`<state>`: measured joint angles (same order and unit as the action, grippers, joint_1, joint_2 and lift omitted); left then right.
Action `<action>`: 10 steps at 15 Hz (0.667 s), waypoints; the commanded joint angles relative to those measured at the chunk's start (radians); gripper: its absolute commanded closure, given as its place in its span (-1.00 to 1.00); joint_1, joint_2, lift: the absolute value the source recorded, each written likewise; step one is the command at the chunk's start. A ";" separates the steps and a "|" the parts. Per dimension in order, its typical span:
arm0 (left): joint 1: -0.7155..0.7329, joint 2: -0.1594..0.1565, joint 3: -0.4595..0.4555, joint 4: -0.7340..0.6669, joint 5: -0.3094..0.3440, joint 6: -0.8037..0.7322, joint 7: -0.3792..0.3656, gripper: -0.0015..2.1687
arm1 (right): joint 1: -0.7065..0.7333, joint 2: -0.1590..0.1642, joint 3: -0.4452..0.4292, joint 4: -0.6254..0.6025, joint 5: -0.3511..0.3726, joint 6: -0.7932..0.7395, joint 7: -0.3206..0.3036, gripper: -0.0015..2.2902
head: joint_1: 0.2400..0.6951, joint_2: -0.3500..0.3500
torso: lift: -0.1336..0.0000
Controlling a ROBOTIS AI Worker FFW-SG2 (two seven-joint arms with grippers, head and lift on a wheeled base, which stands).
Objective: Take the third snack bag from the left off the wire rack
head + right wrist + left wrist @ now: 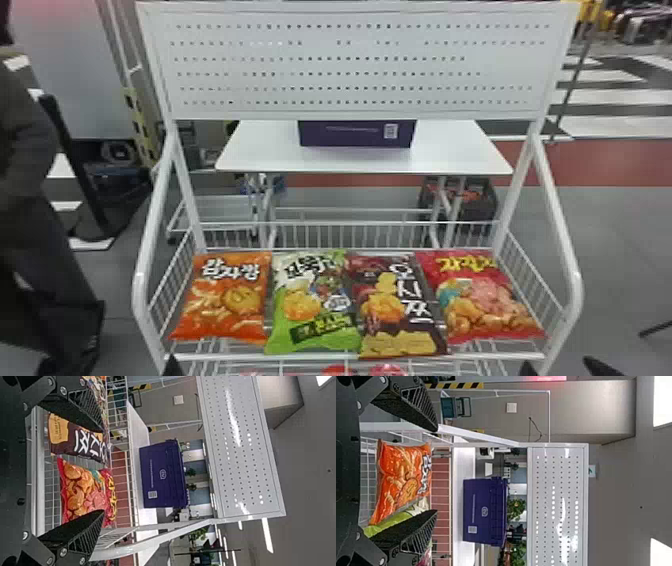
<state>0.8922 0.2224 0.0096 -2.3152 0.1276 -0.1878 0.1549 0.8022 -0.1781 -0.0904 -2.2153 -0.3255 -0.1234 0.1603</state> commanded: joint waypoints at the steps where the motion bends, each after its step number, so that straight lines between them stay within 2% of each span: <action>1: 0.004 0.000 0.000 -0.003 0.000 0.000 0.000 -0.84 | -0.005 0.000 0.000 0.000 -0.001 0.000 0.001 -0.84 | 0.14 0.00 | 1.00; 4: 0.017 0.000 -0.006 -0.010 -0.014 0.000 0.000 -0.84 | -0.046 0.003 0.004 0.002 0.016 0.012 -0.010 -0.84 | 0.14 0.00 | 1.00; 8: 0.020 0.002 -0.020 -0.006 -0.025 -0.003 0.000 -0.84 | -0.219 0.029 0.075 0.043 0.102 0.245 -0.015 -0.84 | 0.14 0.00 | 1.00; 10: 0.020 0.003 -0.020 -0.004 -0.025 -0.003 0.000 -0.84 | -0.307 0.042 0.115 0.097 0.114 0.310 -0.015 -0.84 | 0.14 0.00 | 1.00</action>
<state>0.9126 0.2245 -0.0105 -2.3202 0.1030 -0.1905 0.1549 0.5513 -0.1440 -0.0006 -2.1510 -0.2209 0.1417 0.1457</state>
